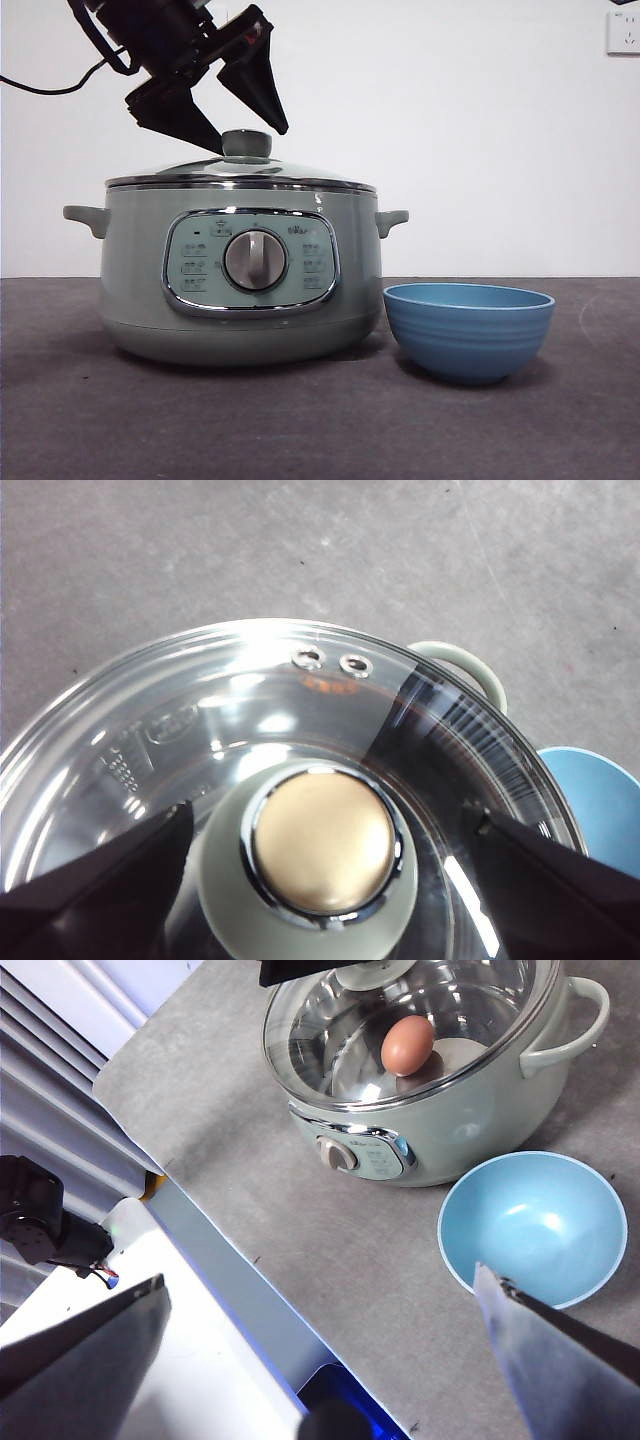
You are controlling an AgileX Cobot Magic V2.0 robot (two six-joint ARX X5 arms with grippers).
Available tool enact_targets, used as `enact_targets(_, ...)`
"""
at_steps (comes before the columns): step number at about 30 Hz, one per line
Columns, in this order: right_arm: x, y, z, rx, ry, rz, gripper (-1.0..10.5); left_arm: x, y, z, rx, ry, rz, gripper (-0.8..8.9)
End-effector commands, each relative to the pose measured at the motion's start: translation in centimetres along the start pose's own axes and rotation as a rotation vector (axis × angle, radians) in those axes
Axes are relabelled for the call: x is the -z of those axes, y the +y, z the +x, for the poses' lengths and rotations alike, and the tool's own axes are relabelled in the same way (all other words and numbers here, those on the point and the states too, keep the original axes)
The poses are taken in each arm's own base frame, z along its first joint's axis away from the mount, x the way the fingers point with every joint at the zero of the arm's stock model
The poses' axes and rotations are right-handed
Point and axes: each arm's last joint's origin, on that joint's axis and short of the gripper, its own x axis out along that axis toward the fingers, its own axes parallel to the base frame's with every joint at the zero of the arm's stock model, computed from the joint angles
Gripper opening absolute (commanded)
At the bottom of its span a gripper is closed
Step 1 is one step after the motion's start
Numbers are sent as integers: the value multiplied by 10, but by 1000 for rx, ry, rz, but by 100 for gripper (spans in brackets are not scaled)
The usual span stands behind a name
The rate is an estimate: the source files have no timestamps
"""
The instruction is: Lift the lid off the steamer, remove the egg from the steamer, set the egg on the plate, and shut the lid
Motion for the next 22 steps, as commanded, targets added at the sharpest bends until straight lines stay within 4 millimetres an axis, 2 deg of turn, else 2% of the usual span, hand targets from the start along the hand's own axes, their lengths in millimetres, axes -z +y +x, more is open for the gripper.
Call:
enact_targets(1, -1, 0, 0, -2, -5, -7, 535, 2, -1, 3, 3, 16, 9, 444)
enact_targets(22, -1, 0, 0, -2, -5, -3, 535, 3, -2, 4, -43, 33, 1, 435)
